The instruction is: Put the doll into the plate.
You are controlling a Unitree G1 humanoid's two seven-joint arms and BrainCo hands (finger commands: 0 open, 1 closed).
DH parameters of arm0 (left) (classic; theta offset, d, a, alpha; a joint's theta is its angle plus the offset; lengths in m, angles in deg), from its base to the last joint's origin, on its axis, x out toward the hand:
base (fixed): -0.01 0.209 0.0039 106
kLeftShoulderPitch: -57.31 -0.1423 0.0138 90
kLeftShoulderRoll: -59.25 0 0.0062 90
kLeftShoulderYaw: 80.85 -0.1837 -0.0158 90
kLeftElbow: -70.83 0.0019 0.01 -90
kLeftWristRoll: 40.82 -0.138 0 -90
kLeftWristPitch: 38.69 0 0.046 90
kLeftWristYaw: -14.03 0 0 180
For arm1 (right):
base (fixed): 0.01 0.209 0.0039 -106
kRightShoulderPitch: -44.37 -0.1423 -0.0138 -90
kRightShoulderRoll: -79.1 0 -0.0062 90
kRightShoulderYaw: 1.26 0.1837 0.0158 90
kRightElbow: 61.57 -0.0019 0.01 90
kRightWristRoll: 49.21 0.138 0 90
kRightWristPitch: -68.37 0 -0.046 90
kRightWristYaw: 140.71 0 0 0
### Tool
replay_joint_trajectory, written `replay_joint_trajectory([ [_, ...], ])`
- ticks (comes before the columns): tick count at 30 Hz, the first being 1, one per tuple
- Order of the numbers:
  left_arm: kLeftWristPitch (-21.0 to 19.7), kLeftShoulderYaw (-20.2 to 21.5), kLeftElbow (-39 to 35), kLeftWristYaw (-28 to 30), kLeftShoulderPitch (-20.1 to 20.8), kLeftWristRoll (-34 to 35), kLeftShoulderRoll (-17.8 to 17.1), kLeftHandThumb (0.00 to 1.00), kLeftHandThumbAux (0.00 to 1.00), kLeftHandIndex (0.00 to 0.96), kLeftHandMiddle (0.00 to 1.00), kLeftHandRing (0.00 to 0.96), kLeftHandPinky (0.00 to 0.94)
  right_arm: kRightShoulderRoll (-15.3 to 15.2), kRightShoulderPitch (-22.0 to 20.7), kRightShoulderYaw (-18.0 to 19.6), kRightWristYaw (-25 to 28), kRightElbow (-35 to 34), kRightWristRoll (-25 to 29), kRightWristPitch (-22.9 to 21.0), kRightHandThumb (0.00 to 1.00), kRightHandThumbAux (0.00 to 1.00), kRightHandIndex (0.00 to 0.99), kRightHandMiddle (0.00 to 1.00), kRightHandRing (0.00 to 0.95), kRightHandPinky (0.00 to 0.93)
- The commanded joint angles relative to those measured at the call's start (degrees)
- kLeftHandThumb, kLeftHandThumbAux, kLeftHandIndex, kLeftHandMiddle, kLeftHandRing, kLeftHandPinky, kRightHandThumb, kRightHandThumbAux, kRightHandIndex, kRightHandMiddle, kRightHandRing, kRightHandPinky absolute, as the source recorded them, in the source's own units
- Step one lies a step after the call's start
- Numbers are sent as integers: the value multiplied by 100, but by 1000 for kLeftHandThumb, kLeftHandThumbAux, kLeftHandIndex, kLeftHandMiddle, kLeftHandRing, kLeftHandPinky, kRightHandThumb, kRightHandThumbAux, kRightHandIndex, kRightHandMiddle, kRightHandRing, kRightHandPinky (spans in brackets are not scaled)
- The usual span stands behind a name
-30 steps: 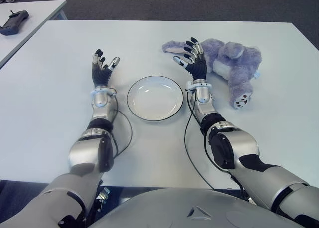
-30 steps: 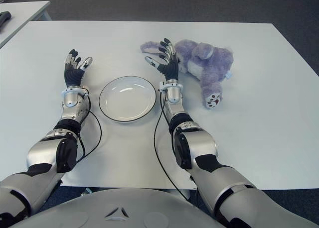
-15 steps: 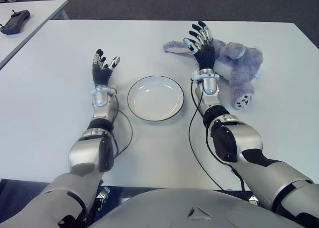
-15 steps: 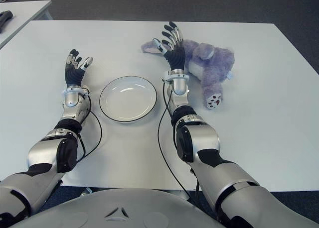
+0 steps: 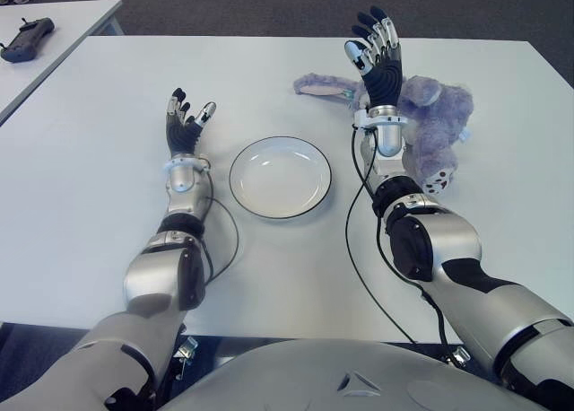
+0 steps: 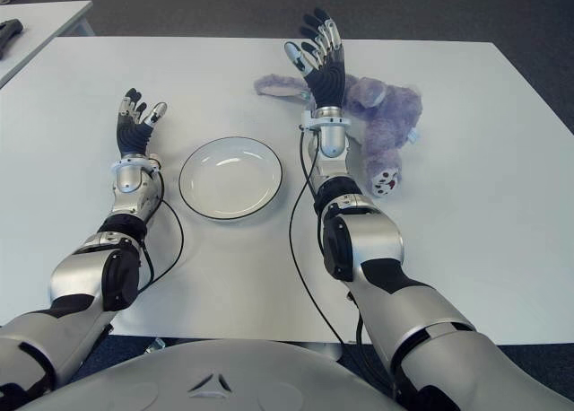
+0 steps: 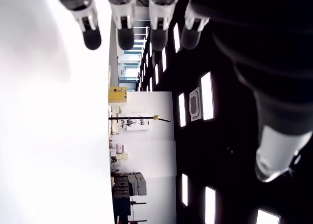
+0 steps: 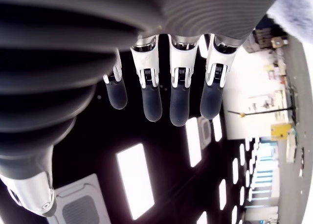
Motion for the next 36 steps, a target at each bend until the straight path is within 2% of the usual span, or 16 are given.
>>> replay_joint_trajectory([
  [1, -418, -1, 947, 28, -1326, 70, 830, 0, 668, 25, 11, 0, 0, -170, -465, -153, -129, 40, -186, -148, 159, 604, 83, 160, 164, 158],
  [4, -420, 3, 948, 49, -1323, 77, 832, 0, 672, 24, 10, 0, 0, -230, -536, -200, -150, 41, -240, -168, 165, 607, 75, 150, 155, 151],
  [8, -434, 14, 951, 61, -1316, 89, 831, 0, 679, 26, 16, 0, 8, -414, -624, -399, -300, 46, -521, -200, 180, 658, 48, 109, 120, 125],
  [11, -443, 28, 954, 46, -1310, 100, 833, 0, 677, 28, 19, 0, 12, -841, -719, -853, -830, 58, -1209, -451, 189, 697, 27, 85, 101, 125],
  [14, -443, 36, 956, 43, -1309, 105, 835, 0, 676, 29, 19, 0, 13, -1034, -761, -1075, -1115, 75, -1537, -589, 194, 705, 22, 78, 95, 123],
  [16, -425, 41, 956, 40, -1308, 108, 843, 0, 673, 30, 20, 2, 16, -1245, -800, -1349, -1415, 82, -1924, -800, 197, 705, 19, 71, 88, 109],
  [22, -410, 55, 957, 46, -1299, 120, 864, 0, 679, 34, 25, 8, 13, -1501, -874, -1782, -1813, 98, -2463, -1210, 171, 657, 29, 64, 71, 73],
  [23, -415, 59, 958, 47, -1296, 124, 867, 0, 680, 33, 25, 8, 10, -1534, -886, -1846, -1858, 100, -2532, -1275, 145, 621, 28, 61, 64, 58],
  [29, -423, 52, 962, 39, -1293, 109, 864, 0, 673, 28, 24, 7, 6, -1716, -991, -2231, -2162, 97, -2921, -1571, 77, 562, 36, 64, 53, 25],
  [31, -425, 45, 963, 37, -1292, 99, 861, 0, 671, 27, 23, 6, 6, -1759, -1030, -2325, -2213, 102, -3003, -1636, 64, 557, 38, 64, 50, 14],
  [36, -432, 46, 969, 52, -1284, 99, 851, 0, 662, 27, 23, 7, 7, -2104, -1391, -2647, -2082, 358, -3340, -2159, 11, 528, 35, 44, 27, 0],
])
